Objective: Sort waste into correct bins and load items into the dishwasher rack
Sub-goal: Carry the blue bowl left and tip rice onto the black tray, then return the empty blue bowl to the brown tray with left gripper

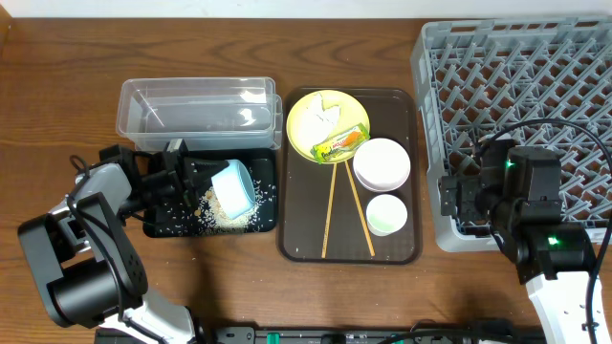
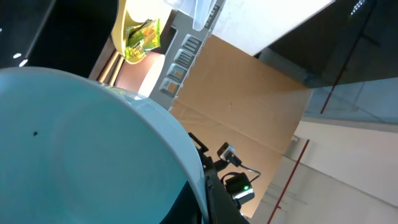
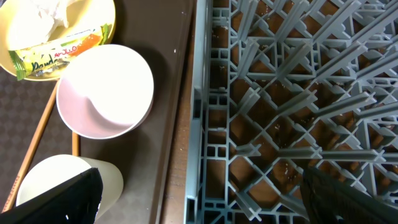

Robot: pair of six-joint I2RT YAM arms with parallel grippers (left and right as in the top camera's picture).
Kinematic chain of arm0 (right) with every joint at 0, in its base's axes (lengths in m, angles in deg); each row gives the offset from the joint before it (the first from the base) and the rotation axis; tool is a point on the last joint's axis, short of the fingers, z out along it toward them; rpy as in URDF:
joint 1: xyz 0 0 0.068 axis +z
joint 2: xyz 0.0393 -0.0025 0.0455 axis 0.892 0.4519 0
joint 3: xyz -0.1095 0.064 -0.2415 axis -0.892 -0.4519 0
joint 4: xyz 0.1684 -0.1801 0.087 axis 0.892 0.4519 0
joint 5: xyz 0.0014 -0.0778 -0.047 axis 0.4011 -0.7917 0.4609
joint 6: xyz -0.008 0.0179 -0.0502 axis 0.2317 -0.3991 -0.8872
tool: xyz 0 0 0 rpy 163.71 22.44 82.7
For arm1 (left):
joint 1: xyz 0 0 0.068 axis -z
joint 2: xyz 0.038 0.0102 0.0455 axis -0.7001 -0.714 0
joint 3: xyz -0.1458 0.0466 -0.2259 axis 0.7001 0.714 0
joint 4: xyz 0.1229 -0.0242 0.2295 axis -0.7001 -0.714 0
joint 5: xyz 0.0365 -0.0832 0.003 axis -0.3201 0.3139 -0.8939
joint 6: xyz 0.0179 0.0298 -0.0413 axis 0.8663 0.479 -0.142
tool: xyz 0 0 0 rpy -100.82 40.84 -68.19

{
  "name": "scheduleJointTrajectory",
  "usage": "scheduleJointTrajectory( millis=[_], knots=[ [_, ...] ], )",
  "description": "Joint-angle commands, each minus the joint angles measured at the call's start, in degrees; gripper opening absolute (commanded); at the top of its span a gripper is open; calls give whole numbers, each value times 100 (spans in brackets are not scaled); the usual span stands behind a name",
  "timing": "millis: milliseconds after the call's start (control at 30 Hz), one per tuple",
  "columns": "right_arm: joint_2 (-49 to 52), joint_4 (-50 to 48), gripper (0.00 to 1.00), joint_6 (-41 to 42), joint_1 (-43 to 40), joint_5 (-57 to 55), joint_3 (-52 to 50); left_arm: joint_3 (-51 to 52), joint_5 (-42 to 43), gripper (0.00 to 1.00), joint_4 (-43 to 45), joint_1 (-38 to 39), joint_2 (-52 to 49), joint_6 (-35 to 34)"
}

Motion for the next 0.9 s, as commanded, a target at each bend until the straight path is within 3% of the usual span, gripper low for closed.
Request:
scheduleJointTrajectory(
  millis=[0,233,467,600,867],
  knots=[
    [0,15,99,61,42,46,122,-4,155,6,-22,-31,-22,-153],
    [2,15,99,61,42,46,122,-33,-17,6,-17,210,647,1117],
    [2,9,99,61,42,44,122,-341,-3407,6,63,1449,2369,1150],
    [2,9,99,59,42,44,122,-352,-4664,6,487,2647,3018,986],
    [2,22,99,61,42,46,120,-350,-6826,6,1290,5169,2721,656]
  ],
)
